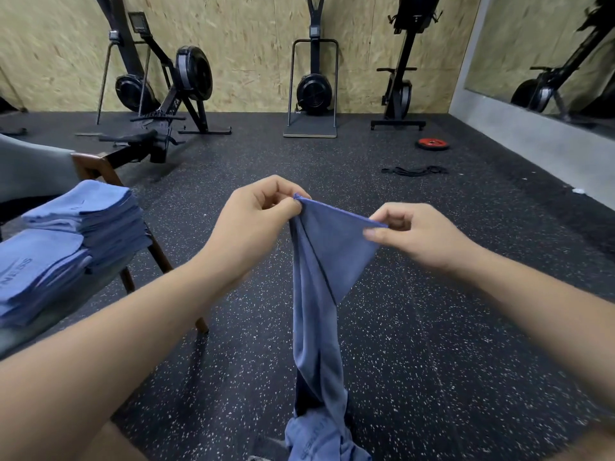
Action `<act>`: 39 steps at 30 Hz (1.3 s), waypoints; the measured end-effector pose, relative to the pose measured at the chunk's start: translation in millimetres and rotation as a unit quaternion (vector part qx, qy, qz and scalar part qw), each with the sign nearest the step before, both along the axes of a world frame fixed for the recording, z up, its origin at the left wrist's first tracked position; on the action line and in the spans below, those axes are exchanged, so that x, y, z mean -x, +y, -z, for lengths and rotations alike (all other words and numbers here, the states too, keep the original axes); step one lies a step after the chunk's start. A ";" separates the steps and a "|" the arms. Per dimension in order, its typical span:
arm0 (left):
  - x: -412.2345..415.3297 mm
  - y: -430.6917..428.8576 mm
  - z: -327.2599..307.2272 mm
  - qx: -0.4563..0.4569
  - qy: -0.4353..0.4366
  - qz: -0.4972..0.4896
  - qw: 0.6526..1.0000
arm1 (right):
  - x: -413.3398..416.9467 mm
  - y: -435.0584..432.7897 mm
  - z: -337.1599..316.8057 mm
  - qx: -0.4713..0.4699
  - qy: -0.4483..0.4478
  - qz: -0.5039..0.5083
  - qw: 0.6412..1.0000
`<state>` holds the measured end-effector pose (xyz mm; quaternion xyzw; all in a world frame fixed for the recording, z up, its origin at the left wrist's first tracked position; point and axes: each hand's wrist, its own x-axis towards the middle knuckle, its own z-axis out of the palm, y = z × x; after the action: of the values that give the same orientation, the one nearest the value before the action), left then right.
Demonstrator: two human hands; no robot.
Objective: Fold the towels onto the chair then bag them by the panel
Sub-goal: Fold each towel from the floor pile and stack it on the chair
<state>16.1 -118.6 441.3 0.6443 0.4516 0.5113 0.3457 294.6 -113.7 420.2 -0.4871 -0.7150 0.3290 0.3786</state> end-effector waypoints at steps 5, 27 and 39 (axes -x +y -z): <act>8.2 8.3 -2.1 -0.026 -0.008 -0.013 1.000 | -1.9 1.3 -16.6 -0.074 0.105 0.040 0.991; -20.3 -8.6 5.1 -0.066 0.063 0.115 0.989 | 39.2 -32.5 -26.6 -0.092 -0.113 -0.043 0.988; -21.1 -2.9 29.8 -0.032 0.002 0.129 0.991 | 38.3 -18.0 -24.1 -0.123 -0.051 -0.036 0.990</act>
<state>37.1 -121.5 411.5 0.7085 0.3489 0.4756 0.3873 256.3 -131.6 444.4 -0.4271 -0.7856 0.2267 0.3861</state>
